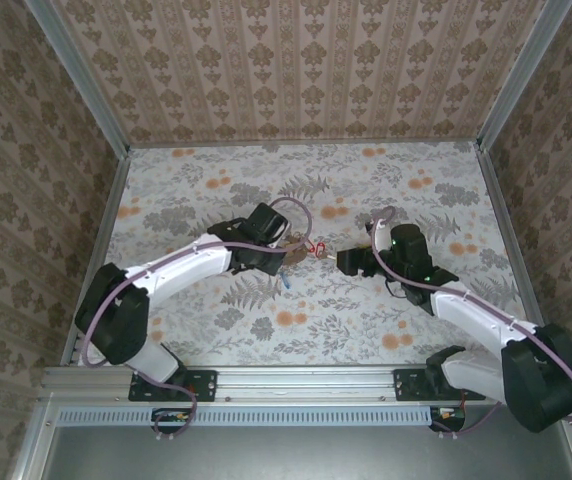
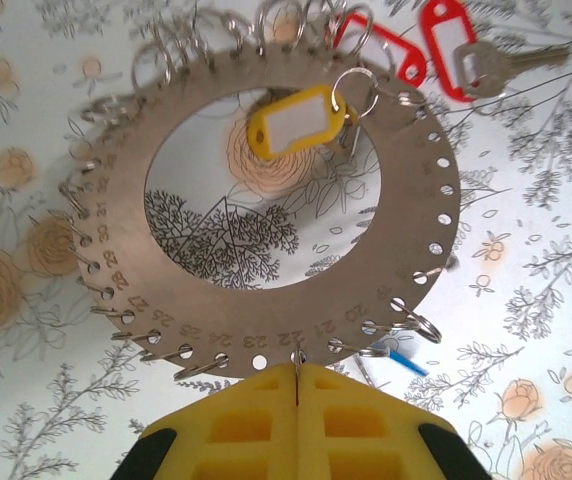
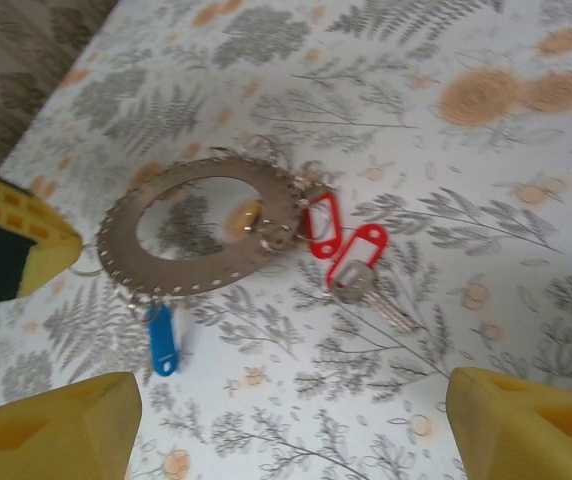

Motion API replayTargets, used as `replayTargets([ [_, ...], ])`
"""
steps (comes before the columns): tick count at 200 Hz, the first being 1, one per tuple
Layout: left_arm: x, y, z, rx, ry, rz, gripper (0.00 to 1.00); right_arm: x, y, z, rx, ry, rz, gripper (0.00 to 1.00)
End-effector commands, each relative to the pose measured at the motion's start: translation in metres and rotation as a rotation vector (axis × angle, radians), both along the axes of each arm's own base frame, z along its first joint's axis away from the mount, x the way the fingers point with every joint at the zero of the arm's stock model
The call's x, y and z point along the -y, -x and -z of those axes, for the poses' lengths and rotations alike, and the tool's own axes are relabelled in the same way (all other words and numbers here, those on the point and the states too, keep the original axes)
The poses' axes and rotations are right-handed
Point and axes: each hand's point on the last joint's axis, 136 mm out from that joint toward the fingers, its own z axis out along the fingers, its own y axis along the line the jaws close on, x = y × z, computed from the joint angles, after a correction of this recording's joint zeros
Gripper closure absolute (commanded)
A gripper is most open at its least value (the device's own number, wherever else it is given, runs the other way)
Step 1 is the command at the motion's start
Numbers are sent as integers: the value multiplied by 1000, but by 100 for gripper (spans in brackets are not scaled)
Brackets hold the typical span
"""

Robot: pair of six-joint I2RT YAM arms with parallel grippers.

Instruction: Put the keys on the keyring

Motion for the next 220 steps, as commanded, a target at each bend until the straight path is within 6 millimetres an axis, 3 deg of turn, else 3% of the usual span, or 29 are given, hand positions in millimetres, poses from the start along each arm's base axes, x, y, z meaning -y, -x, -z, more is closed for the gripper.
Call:
replayTargets([
  [1, 7, 6, -20, 56, 30, 111, 100, -24, 14, -27, 100, -70, -129, 22],
  [73, 20, 28, -92, 241, 227, 318, 100, -65, 54, -82, 282, -174, -366, 28],
  [107, 25, 47, -116, 311, 323, 462, 100, -79, 70, -102, 327, -183, -454, 35],
  [194, 33, 90, -151, 352, 506, 700, 100, -93, 98, -128, 384, -209, -598, 69],
  [220, 33, 102, -165, 370, 563, 738, 100, -99, 104, -133, 395, -220, -643, 74],
])
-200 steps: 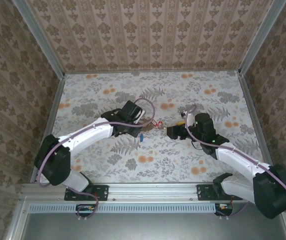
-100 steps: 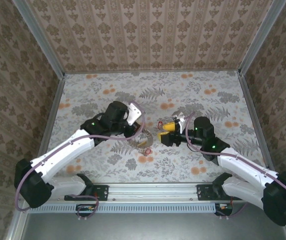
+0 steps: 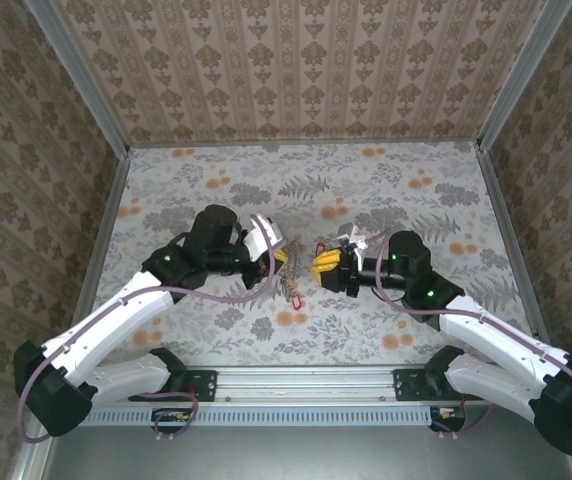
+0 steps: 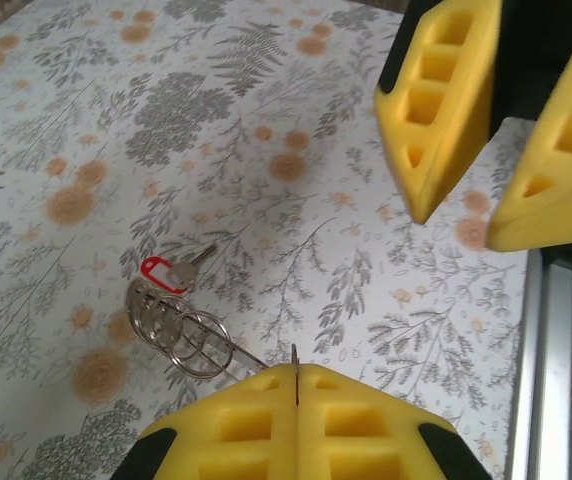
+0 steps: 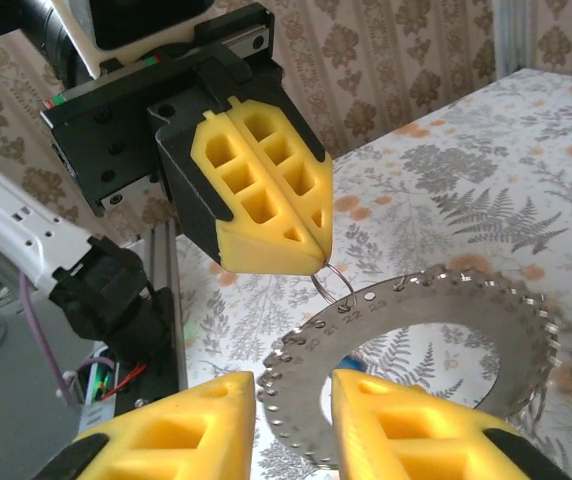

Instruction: Put the keys on the keyring

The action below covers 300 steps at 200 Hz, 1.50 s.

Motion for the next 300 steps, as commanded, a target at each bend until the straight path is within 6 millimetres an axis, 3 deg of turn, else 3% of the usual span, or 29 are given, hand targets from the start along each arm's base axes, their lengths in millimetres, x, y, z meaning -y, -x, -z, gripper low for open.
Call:
replayTargets([
  [1, 5, 17, -29, 55, 109, 102, 100, -9, 11, -20, 42, -29, -82, 74],
  [30, 5, 24, -38, 62, 145, 125, 100, -23, 23, -25, 63, -36, -155, 75],
  [76, 6, 33, -45, 54, 184, 166, 100, -38, 25, -29, 71, -61, -200, 72],
  [300, 6, 48, -54, 47, 217, 225, 100, -33, 15, -41, 133, -80, -142, 68],
])
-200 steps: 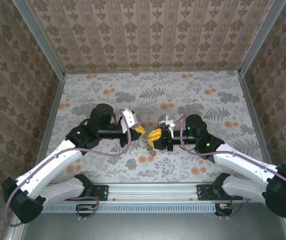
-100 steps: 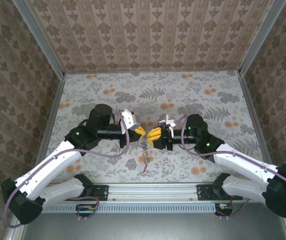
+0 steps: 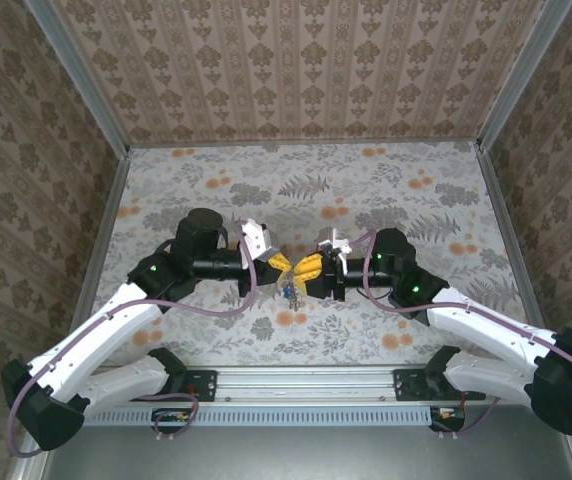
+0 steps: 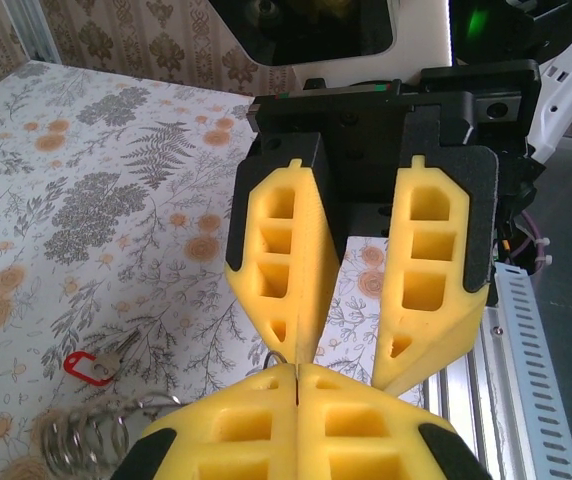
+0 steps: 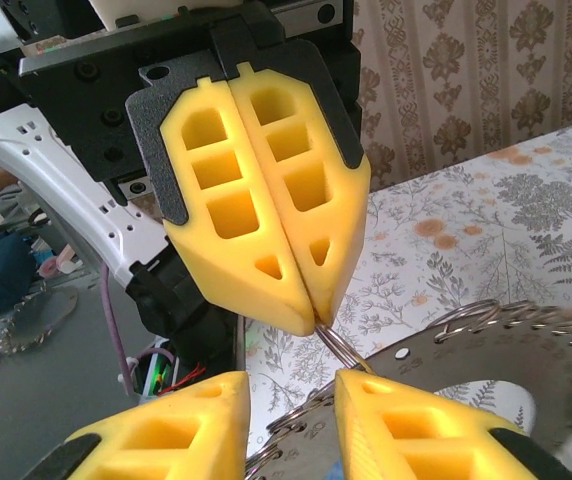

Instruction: Put the keys on the keyring

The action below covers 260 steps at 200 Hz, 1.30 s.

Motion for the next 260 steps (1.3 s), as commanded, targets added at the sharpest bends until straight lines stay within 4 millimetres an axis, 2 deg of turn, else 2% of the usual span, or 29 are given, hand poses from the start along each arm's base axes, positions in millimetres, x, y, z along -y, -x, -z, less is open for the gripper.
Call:
replayTargets([
  [1, 1, 10, -16, 29, 53, 47, 100, 3, -5, -24, 80, -45, 22, 68],
  [37, 0, 8, -15, 37, 45, 32, 100, 12, -6, -22, 88, -23, 53, 59],
  [91, 0, 8, -16, 39, 45, 32, 100, 22, -5, -18, 98, -9, 90, 58],
  [154, 0, 12, -19, 35, 53, 57, 100, 8, -7, -12, 72, -9, 19, 59],
  [182, 0, 13, -18, 32, 50, 58, 100, 3, -3, -15, 78, -24, -18, 60],
  [206, 1, 12, -16, 26, 48, 62, 100, -2, 1, -15, 75, -22, -55, 62],
  [228, 2, 12, -15, 23, 44, 62, 100, -6, 3, -14, 79, -21, -73, 71],
  [260, 2, 11, -16, 23, 44, 59, 100, -10, 4, -16, 84, -23, -82, 79],
])
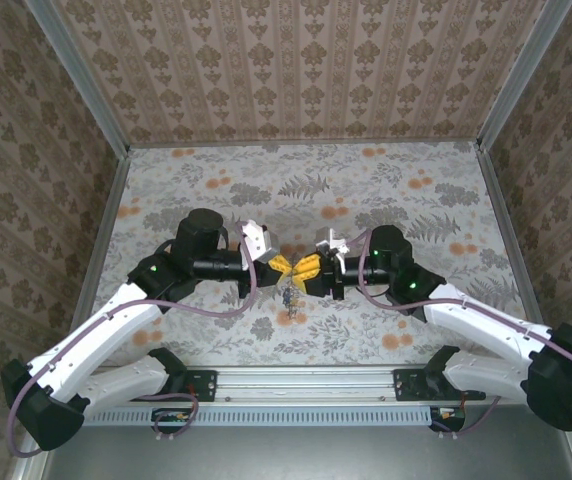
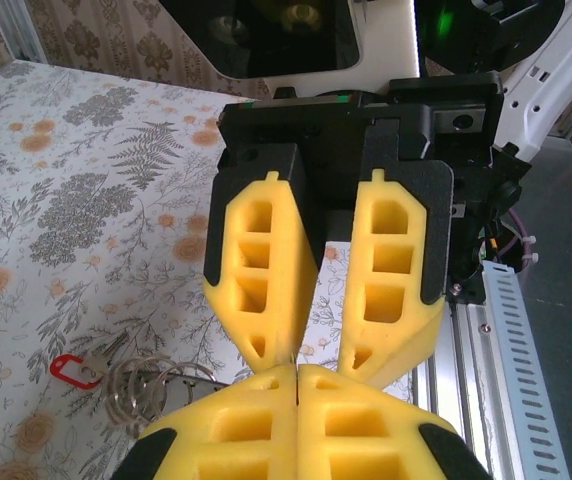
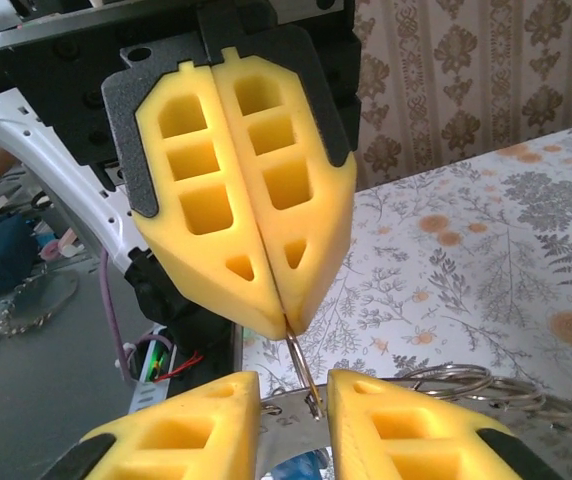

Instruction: Put the keys on the keyring

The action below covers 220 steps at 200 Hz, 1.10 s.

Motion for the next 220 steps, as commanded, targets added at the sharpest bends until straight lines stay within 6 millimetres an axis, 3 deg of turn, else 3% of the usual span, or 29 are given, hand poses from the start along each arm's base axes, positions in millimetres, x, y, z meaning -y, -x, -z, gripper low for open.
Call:
replayTargets([
  [1, 2, 7, -16, 34, 43, 41, 100, -6, 4, -21, 61, -42, -44, 79],
  [33, 2, 7, -15, 29, 40, 38, 100, -6, 6, -22, 68, -47, -45, 97],
  [109, 1, 3, -12, 16, 15, 17, 100, 2, 3, -31, 75, -37, 8, 100],
  [130, -4, 3, -14, 21, -3, -7, 69, 8, -1, -29, 65, 4, 50, 100],
  [139, -7, 4, -14, 24, -9, -19, 62, 10, -2, -27, 67, 33, 61, 100],
  [220, -9, 11, -16, 49, -28, 6, 61, 23, -2, -19, 45, 254, 141, 100],
])
